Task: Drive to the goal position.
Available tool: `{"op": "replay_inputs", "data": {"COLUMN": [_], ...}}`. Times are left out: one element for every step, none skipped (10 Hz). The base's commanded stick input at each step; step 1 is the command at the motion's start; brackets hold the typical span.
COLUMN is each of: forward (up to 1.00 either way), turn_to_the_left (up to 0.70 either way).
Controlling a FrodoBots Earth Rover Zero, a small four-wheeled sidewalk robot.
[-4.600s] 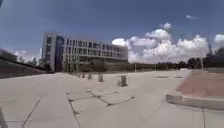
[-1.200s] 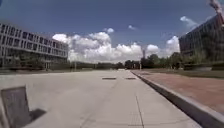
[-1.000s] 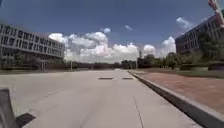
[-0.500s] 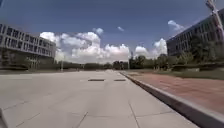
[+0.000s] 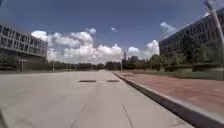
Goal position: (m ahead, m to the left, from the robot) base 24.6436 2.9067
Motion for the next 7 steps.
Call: {"op": "replay_inputs", "data": {"forward": [1.00,1.00,1.00,1.00,1.00,1.00,1.00], "turn_to_the_left": [0.00,0.00,0.00,0.00,0.00,0.00,0.00]}}
